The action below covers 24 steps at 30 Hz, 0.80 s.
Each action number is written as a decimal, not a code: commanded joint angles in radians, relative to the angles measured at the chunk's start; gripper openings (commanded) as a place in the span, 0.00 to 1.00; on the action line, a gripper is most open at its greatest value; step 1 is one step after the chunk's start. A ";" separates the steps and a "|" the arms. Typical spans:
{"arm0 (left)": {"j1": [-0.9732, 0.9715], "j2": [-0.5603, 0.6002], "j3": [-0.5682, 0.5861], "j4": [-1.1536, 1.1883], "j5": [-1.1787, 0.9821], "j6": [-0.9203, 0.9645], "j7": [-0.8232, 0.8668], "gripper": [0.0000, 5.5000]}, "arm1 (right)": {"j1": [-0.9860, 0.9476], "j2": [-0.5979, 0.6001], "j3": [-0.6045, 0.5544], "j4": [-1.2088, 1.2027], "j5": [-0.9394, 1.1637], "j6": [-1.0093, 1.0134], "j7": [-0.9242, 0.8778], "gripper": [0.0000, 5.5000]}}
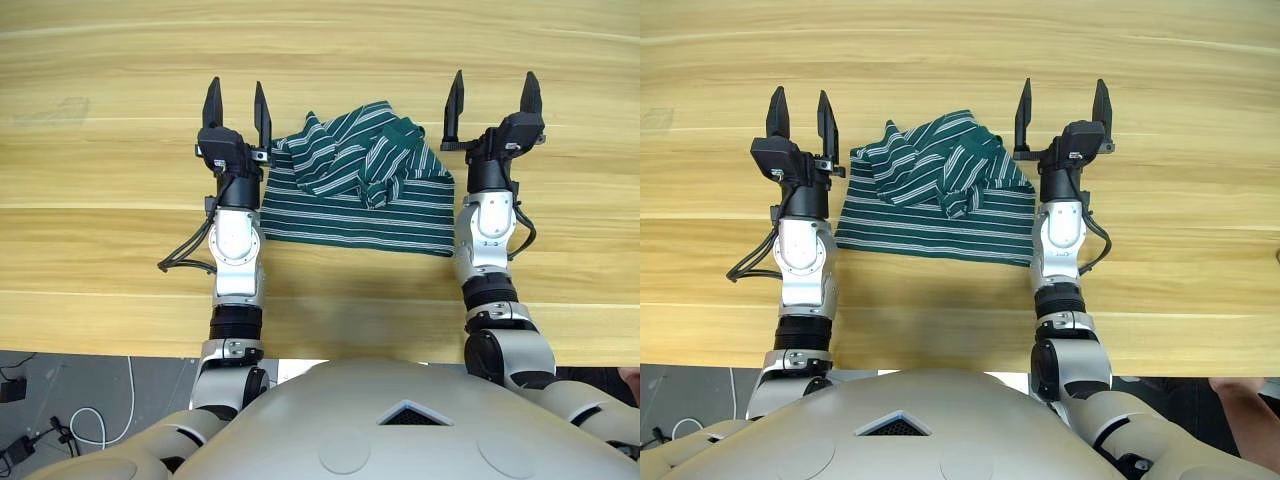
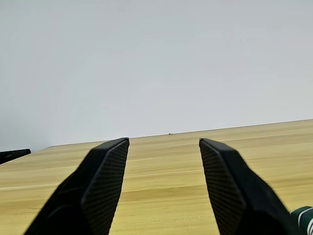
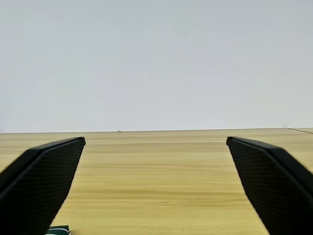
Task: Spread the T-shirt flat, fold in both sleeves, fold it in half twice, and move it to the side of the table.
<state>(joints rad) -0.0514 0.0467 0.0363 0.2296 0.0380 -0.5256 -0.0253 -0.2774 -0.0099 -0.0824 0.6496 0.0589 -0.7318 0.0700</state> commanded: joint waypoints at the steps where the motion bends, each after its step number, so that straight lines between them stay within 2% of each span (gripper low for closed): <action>1: 0.008 0.004 0.000 -0.008 0.014 0.006 0.013 0.48 | 0.000 0.003 0.000 -0.008 0.016 0.017 0.017 0.97; 4: 0.009 -0.005 -0.006 -0.008 0.023 0.008 0.025 0.48 | 0.041 0.005 0.025 -0.111 0.033 0.068 0.054 0.97; 6: 0.005 -0.011 -0.013 -0.006 0.027 0.012 0.030 0.48 | 0.114 -0.012 0.076 -0.281 0.061 0.173 0.117 0.97; 10: 0.016 -0.020 -0.009 -0.017 0.032 0.022 0.046 0.48 | 0.364 -0.192 0.287 -0.759 0.071 0.477 0.357 0.97; 13: 0.023 -0.024 -0.010 -0.028 0.033 0.030 0.058 0.48 | 0.491 -0.315 0.345 -0.966 0.089 0.677 0.451 0.97; 17: 0.013 -0.029 -0.015 -0.023 0.038 0.040 0.069 0.48 | 0.508 -0.378 0.353 -0.995 0.043 0.837 0.459 0.97; 23: -0.014 -0.025 -0.020 0.012 0.043 0.035 0.071 0.48 | 0.458 -0.309 0.406 -0.928 -0.008 0.889 0.407 0.97; 24: -0.015 -0.025 -0.021 0.015 0.045 0.033 0.071 0.48 | 0.452 -0.300 0.409 -0.917 -0.015 0.887 0.402 0.94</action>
<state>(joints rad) -0.0509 0.0223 0.0213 0.2339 0.0735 -0.4996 0.0383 0.1934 -0.3196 0.3206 -0.2884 0.0570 0.1444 0.4841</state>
